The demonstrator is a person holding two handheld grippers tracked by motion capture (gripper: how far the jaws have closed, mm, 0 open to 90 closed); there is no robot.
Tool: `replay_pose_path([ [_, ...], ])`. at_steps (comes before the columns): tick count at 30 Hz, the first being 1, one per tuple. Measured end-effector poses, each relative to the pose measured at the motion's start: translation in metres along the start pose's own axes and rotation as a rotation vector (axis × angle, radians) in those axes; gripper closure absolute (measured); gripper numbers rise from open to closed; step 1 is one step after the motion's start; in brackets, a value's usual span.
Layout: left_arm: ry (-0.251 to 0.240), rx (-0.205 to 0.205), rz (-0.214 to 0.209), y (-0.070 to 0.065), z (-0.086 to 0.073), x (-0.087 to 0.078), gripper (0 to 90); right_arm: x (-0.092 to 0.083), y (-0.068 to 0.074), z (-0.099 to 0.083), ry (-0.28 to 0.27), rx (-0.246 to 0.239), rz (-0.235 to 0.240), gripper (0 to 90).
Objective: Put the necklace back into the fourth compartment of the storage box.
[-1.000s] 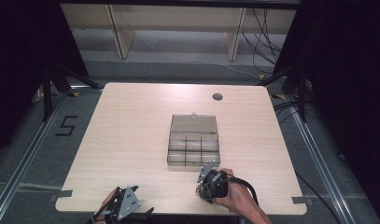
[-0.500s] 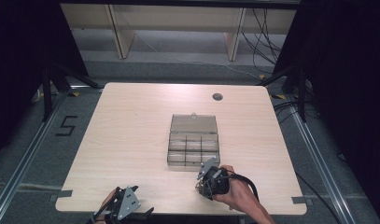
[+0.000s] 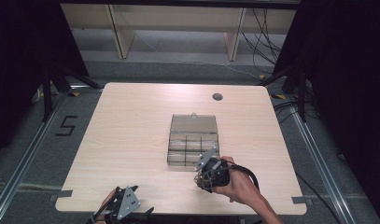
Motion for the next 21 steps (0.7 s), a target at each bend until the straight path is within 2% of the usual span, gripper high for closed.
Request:
replay_pose_path([
  [2, -0.002, -0.008, 0.0, -0.001, 0.0, 0.0, 15.6, -0.002, -0.001, 0.005, -0.012, -0.018, 0.009, 60.6],
  [3, -0.002, -0.008, -0.001, -0.001, 0.0, 0.0, 15.6, -0.004, 0.0, 0.006, -0.003, -0.008, 0.011, 60.6],
  [4, -0.002, -0.008, 0.0, 0.0, 0.0, 0.0, 15.6, -0.004, -0.001, 0.008, -0.011, -0.025, 0.018, 60.6],
  [8, -0.007, -0.009, 0.003, 0.0, 0.0, 0.0, 15.7, -0.007, -0.001, 0.013, 0.011, -0.014, 0.029, 60.6],
  [13, -0.01, -0.013, 0.0, 0.0, 0.0, 0.0, 15.6, -0.009, -0.007, 0.023, 0.002, -0.034, 0.031, 60.6],
  [15, -0.016, -0.002, 0.007, 0.001, 0.001, 0.001, 15.6, -0.01, -0.006, 0.023, 0.015, -0.029, 0.038, 60.6],
  [18, -0.004, 0.0, -0.009, 0.0, 0.0, -0.001, 15.6, -0.014, -0.008, 0.031, 0.024, -0.003, 0.033, 60.6],
  [19, -0.024, -0.036, 0.004, -0.001, 0.001, 0.001, 15.6, -0.015, -0.011, 0.036, 0.002, -0.03, 0.042, 60.6],
  [20, -0.028, -0.025, 0.02, 0.001, 0.001, 0.001, 15.6, -0.015, -0.011, 0.037, -0.002, -0.039, 0.045, 60.6],
  [21, -0.025, -0.026, 0.017, 0.001, 0.001, 0.001, 15.6, -0.017, -0.01, 0.039, 0.017, -0.013, 0.044, 60.6],
])
Point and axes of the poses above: each handheld gripper's, and its own axes: x roughly forward along the jaws, z roughly out of its top, y roughly to its left, the point moved 8 cm from there along x, roughly forward along the jaws, and after that the axes turned 8 degrees about -z, right-handed, at the moved point
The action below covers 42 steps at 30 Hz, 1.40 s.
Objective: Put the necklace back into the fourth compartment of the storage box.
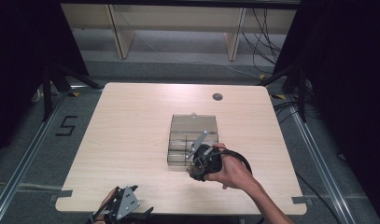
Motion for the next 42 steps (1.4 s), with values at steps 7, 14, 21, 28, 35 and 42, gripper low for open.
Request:
replay_pose_path([
  [7, 0.001, -0.001, -0.008, 0.0, 0.0, 0.0, 15.6, -0.003, -0.004, 0.02, -0.002, -0.023, 0.006, 60.6],
  [14, -0.001, -0.006, -0.008, 0.0, 0.0, 0.0, 15.6, -0.004, -0.011, 0.039, -0.002, -0.026, -0.001, 60.6],
  [21, 0.007, 0.01, -0.016, 0.0, 0.0, -0.002, 15.6, 0.0, -0.022, 0.056, 0.011, -0.018, -0.015, 60.6],
  [28, 0.007, 0.007, -0.024, 0.0, 0.0, -0.002, 15.6, 0.012, -0.034, 0.066, 0.037, 0.003, -0.028, 60.6],
  [35, 0.008, 0.006, -0.025, 0.0, -0.001, -0.002, 15.6, 0.026, -0.048, 0.07, 0.066, 0.018, -0.034, 60.6],
  [42, -0.013, -0.014, -0.016, 0.0, 0.0, -0.001, 15.6, 0.041, -0.055, 0.072, 0.091, 0.035, -0.035, 60.6],
])
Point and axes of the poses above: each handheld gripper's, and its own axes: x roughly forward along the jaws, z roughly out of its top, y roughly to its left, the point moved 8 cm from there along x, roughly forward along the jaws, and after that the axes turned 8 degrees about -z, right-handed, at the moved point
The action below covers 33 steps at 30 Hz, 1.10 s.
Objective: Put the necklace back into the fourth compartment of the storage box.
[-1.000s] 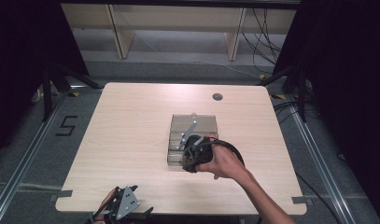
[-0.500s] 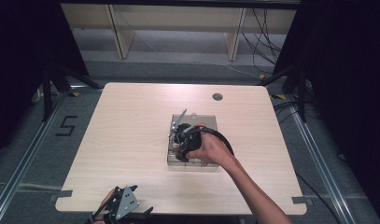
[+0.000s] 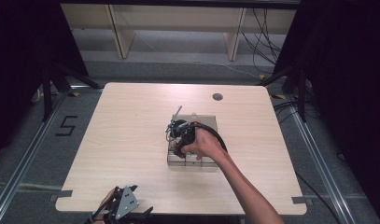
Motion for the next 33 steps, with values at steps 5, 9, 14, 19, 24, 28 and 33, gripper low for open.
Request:
replay_pose_path([
  [5, 0.0, -0.003, -0.001, -0.001, 0.0, 0.0, 15.6, 0.011, -0.002, 0.002, 0.014, 0.001, -0.001, 60.6],
  [9, 0.003, 0.001, 0.0, 0.0, 0.0, 0.0, 15.6, 0.018, -0.002, 0.004, 0.015, 0.021, 0.008, 60.6],
  [14, 0.001, -0.001, 0.0, 0.0, 0.0, 0.0, 15.6, 0.029, -0.005, 0.003, 0.035, 0.035, 0.017, 60.6],
  [19, 0.003, 0.001, -0.001, 0.0, 0.0, 0.0, 15.6, 0.036, -0.006, 0.004, 0.041, 0.05, 0.018, 60.6],
  [24, 0.009, 0.012, 0.005, 0.001, 0.0, -0.001, 15.6, 0.042, -0.006, 0.005, 0.056, 0.064, 0.018, 60.6],
  [28, 0.007, 0.014, 0.014, 0.002, 0.0, 0.0, 15.6, 0.045, -0.005, 0.004, 0.06, 0.06, 0.03, 60.6],
  [33, 0.03, 0.049, -0.008, 0.002, -0.001, -0.003, 15.6, 0.05, -0.005, 0.004, 0.05, 0.057, 0.042, 60.5],
])
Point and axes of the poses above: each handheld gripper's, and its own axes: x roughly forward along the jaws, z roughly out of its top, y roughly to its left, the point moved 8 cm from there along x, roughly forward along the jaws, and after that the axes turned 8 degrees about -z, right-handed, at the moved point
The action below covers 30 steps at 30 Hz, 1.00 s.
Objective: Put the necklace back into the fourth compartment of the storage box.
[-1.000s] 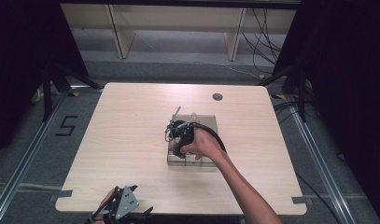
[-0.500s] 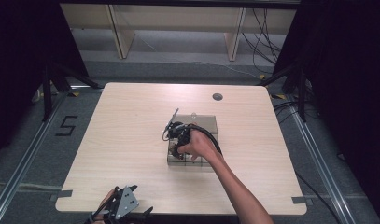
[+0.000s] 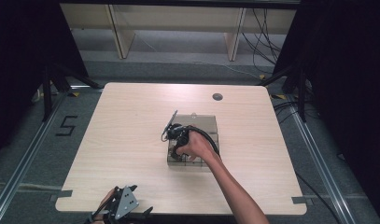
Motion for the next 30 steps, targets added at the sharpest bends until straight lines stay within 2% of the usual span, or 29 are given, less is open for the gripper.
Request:
replay_pose_path([
  [3, 0.0, -0.004, 0.001, 0.0, 0.0, 0.0, 15.6, 0.004, 0.0, -0.003, 0.017, 0.019, 0.007, 60.6],
  [4, -0.002, -0.019, 0.0, -0.001, 0.0, 0.001, 15.6, 0.005, 0.0, -0.003, 0.019, 0.018, 0.008, 60.5],
  [6, 0.007, -0.012, 0.003, -0.001, -0.001, 0.0, 15.6, 0.007, -0.001, -0.004, 0.023, 0.023, 0.011, 60.5],
  [7, -0.019, -0.036, 0.013, -0.001, 0.001, 0.002, 15.6, 0.008, 0.0, -0.003, 0.018, 0.034, 0.015, 60.3],
  [8, -0.03, -0.027, 0.017, 0.0, 0.002, 0.002, 15.7, 0.008, 0.001, -0.003, 0.015, 0.038, 0.025, 59.8],
  [9, -0.002, -0.006, 0.006, 0.0, 0.0, 0.0, 15.6, 0.009, 0.001, -0.002, 0.005, 0.049, 0.033, 57.4],
  [11, 0.002, -0.006, 0.002, 0.0, -0.001, 0.0, 15.6, 0.009, 0.001, -0.001, 0.0, 0.07, 0.042, 49.6],
  [12, -0.002, -0.023, 0.0, -0.001, -0.001, 0.001, 15.6, 0.008, 0.0, 0.0, -0.019, 0.082, 0.042, 46.9],
  [13, 0.005, -0.012, 0.005, 0.0, -0.001, 0.0, 15.6, 0.007, -0.001, 0.0, -0.013, 0.095, 0.041, 46.3],
  [14, -0.019, -0.031, 0.01, -0.001, 0.001, 0.002, 15.6, 0.005, -0.001, 0.001, -0.021, 0.097, 0.045, 46.1],
  [15, -0.022, -0.041, 0.013, -0.002, 0.001, 0.002, 15.6, 0.003, -0.002, 0.001, -0.034, 0.096, 0.041, 45.8],
  [17, -0.023, -0.044, 0.01, -0.002, 0.001, 0.003, 15.6, -0.003, -0.003, 0.003, -0.061, 0.087, 0.047, 45.8],
  [20, -0.014, -0.032, 0.0, -0.002, 0.0, 0.002, 15.6, -0.007, -0.003, 0.004, -0.071, 0.088, 0.041, 45.9],
  [23, -0.027, -0.049, -0.001, -0.003, 0.001, 0.003, 15.6, -0.012, -0.003, 0.003, -0.077, 0.098, 0.038, 45.3],
  [25, 0.001, -0.02, -0.001, -0.002, -0.001, 0.001, 15.6, -0.012, -0.004, 0.002, -0.079, 0.09, 0.037, 45.1],
  [26, -0.001, -0.021, -0.002, -0.002, -0.001, 0.002, 15.6, -0.012, -0.004, 0.001, -0.072, 0.094, 0.034, 45.0],
  [28, -0.024, -0.045, 0.008, -0.002, 0.0, 0.003, 15.6, -0.013, -0.004, 0.001, -0.093, 0.085, 0.041, 44.7],
  [30, -0.016, -0.037, 0.009, -0.002, 0.0, 0.003, 15.6, -0.014, -0.003, -0.001, -0.093, 0.087, 0.041, 44.4],
])
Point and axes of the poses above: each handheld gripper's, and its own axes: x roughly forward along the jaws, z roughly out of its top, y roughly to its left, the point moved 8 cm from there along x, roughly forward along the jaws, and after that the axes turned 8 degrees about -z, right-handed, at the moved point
